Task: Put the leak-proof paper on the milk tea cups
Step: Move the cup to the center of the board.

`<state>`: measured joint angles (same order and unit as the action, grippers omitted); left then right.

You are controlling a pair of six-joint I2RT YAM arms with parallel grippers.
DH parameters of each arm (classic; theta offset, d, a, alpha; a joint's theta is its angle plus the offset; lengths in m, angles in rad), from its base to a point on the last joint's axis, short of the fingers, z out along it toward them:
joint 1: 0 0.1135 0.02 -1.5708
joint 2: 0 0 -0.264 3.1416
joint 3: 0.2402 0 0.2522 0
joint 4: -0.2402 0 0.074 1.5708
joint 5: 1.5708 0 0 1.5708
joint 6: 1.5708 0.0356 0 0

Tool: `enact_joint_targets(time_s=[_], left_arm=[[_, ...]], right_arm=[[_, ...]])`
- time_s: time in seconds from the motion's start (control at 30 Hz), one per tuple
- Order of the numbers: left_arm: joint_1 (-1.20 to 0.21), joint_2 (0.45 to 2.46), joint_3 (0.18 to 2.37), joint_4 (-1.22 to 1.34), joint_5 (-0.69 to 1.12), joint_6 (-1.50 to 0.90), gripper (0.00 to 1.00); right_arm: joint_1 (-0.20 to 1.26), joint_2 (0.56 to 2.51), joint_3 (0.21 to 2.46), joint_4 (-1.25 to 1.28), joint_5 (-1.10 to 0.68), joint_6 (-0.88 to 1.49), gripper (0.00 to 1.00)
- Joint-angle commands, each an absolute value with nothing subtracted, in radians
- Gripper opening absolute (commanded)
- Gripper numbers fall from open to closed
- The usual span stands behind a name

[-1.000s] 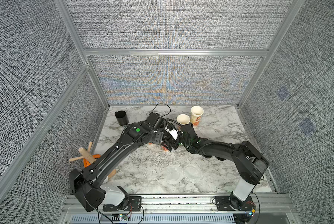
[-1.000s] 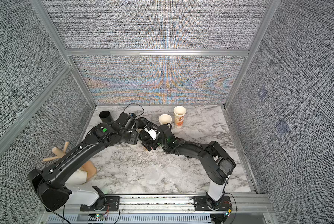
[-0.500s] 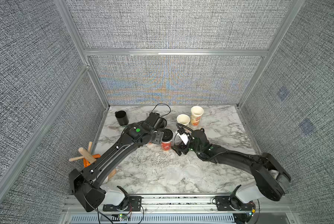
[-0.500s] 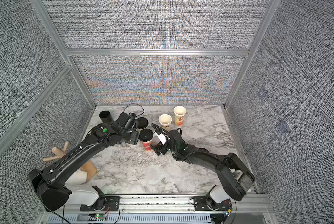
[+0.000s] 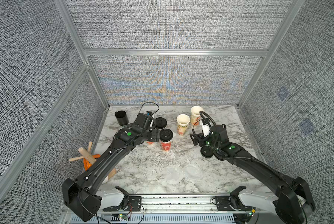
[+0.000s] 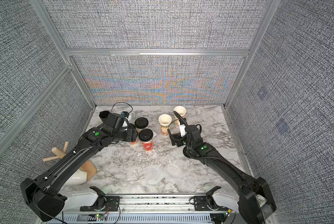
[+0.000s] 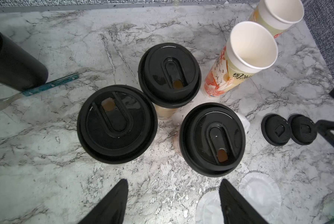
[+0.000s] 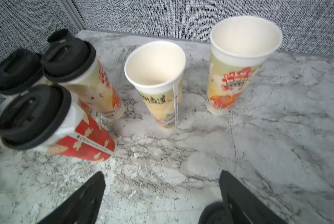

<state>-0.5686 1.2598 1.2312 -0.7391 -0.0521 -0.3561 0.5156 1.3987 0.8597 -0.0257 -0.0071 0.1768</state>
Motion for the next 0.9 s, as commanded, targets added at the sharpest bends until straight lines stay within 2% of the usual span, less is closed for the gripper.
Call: enact_joint_targets(time_s=[0.0,0.27,0.5,0.87], left_arm=[[-0.562,1.243,1.214,-0.706,-0.034,-0.361,0.76],[-0.557,1.222,1.204,-0.732,-0.061,-0.363,0.77],[-0.555,1.216,1.205,-0.744,-0.070,-0.364,0.77],[-0.554,1.218,1.206,-0.757,-0.075,-0.360,0.76]], right_arm=[[0.514,1.509,0.952,-0.006,-0.014,0.182,0.98],[0.515,1.786,1.127,0.043,0.004,0.239,0.98],[0.517,1.909,1.243,0.067,0.018,0.233,0.98],[0.517,2.052,1.434,-0.063,0.023,0.195,0.98]])
